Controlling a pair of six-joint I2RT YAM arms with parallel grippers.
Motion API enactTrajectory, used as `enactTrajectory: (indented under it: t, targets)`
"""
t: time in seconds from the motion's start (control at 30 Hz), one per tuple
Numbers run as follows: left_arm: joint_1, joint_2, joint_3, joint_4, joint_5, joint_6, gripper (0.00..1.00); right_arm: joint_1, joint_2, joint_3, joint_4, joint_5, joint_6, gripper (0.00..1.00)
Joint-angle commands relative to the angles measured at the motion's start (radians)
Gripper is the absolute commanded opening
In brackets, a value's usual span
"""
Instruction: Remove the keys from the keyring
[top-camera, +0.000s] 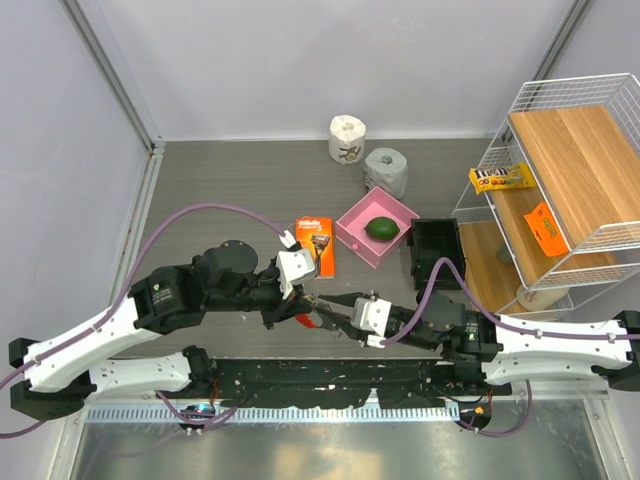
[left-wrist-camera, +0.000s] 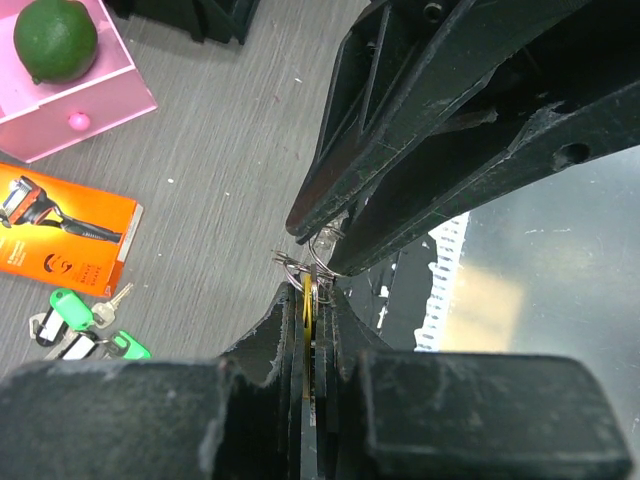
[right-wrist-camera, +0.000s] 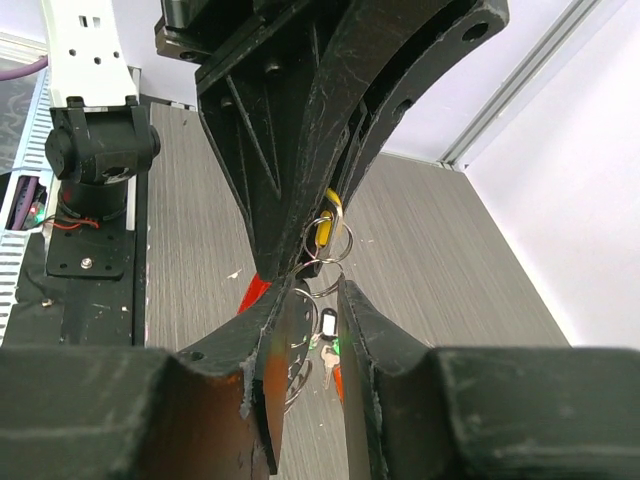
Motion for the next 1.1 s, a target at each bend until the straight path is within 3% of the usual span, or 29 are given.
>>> enactTrajectory:
  t: [0.0,0.57,0.9,1.07]
  targets:
    - [-0.012,0.004,0.046,0.06,0.03,0.016,0.0,-0.006,0.002,0.05,0.055,-0.021,0.011,0.29]
    - [-0.016,-0.007,0.046,0.077,-0.019,0.029,0.0,-0.008,0.019,0.054,0.046,-0.088,0.09,0.24]
    - [-0.021,-0.015,0.043,0.083,-0.011,0.024,0.0,-0.006,0.019,0.043,0.052,-0.042,0.115,0.26]
    - [-0.022,-0.019,0.043,0.069,-0.051,0.027,0.0,-0.008,0.011,0.065,-0.026,-0.065,0.103,0.21]
